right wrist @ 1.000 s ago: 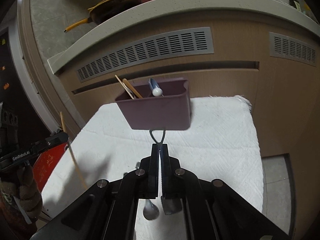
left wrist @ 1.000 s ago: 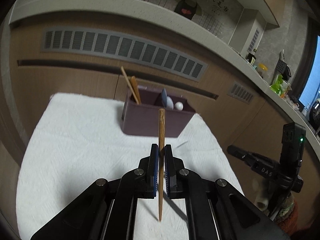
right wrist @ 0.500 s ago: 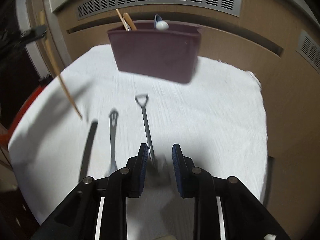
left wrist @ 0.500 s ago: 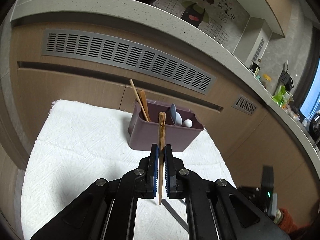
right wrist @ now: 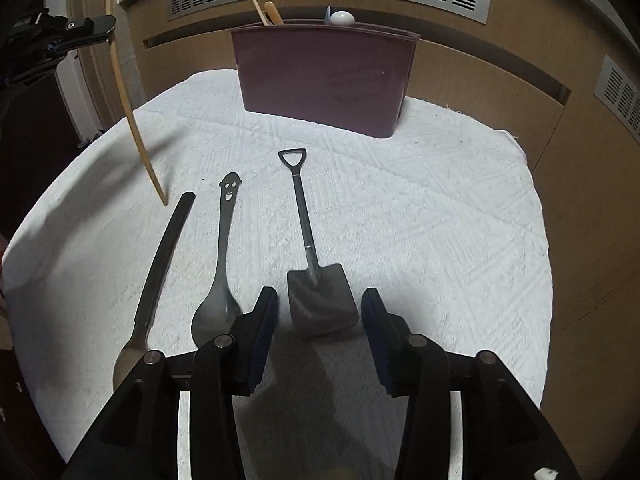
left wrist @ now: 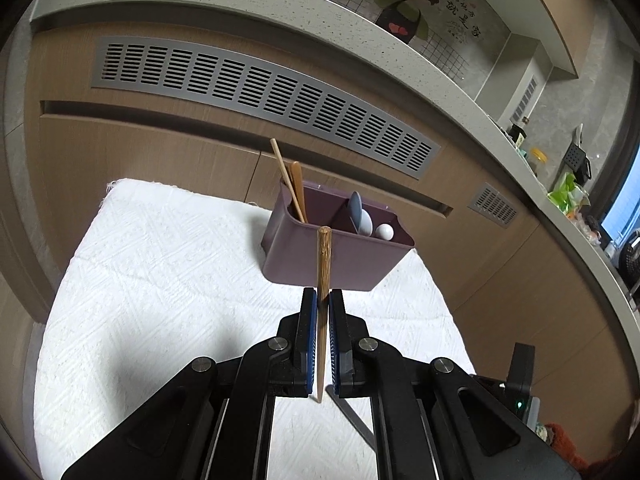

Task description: Organize utensils

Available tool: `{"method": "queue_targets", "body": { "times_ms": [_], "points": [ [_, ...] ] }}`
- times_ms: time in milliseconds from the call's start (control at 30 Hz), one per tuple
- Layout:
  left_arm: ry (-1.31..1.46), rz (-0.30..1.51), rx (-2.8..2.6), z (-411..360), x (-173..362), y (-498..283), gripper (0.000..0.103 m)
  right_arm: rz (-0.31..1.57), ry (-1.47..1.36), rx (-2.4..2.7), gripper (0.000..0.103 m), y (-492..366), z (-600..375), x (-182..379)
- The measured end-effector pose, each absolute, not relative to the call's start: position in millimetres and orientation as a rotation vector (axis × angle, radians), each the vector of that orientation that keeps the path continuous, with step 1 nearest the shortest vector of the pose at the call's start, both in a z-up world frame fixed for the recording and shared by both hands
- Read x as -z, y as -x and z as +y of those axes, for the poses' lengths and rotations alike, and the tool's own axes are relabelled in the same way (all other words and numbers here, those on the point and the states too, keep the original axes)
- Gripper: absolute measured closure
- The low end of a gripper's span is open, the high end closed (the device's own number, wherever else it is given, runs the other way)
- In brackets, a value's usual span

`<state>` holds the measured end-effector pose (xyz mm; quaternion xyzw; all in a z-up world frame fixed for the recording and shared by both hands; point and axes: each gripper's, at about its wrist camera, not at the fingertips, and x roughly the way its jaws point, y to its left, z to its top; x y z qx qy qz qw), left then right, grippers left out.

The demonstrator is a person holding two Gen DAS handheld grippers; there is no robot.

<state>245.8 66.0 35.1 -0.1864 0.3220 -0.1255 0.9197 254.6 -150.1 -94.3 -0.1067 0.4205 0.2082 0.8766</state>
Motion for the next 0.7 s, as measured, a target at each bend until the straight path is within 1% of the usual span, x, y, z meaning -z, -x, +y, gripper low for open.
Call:
{"method": "queue_targets", "body": {
  "times_ms": [67, 167, 300, 433, 467, 500, 533, 567, 700],
  "points": [
    [0.383, 0.662, 0.257, 66.5, -34.9, -243.8, 0.097, 0.874, 0.229, -0.412, 0.073, -253.6, -150.0, 87.4],
    [0.389, 0.661, 0.259, 64.4, -35.7, -241.6, 0.097, 0.794, 0.228, -0.372, 0.073, -247.8, -151.0, 59.2],
    [0.386, 0.654, 0.268, 60.6, -38.8, -238.8, 0.097, 0.688, 0.154, -0.348, 0.074, -247.8, -156.2, 8.9],
    [0.382, 0.648, 0.265, 60.5, -41.9, -235.0, 0.097, 0.658, 0.055, -0.345, 0.076, -261.5, -161.5, -23.0],
    [0.381, 0.646, 0.264, 60.7, -42.6, -234.4, 0.097, 0.653, 0.033, -0.346, 0.077, -265.3, -162.0, -29.1],
    [0.378, 0.642, 0.262, 60.9, -43.7, -233.5, 0.097, 0.648, 0.019, -0.347, 0.091, -267.9, -161.4, -33.1],
    [0.375, 0.637, 0.261, 61.2, -45.4, -233.1, 0.097, 0.645, 0.007, -0.353, 0.101, -271.1, -160.4, -37.4],
    [0.373, 0.633, 0.26, 61.6, -46.8, -232.7, 0.097, 0.645, -0.001, -0.361, 0.097, -272.5, -159.4, -40.5],
    [0.353, 0.61, 0.261, 59.9, -55.1, -233.4, 0.097, 0.616, 0.029, -0.368, 0.098, -273.9, -149.3, -48.3]
  ]
}}
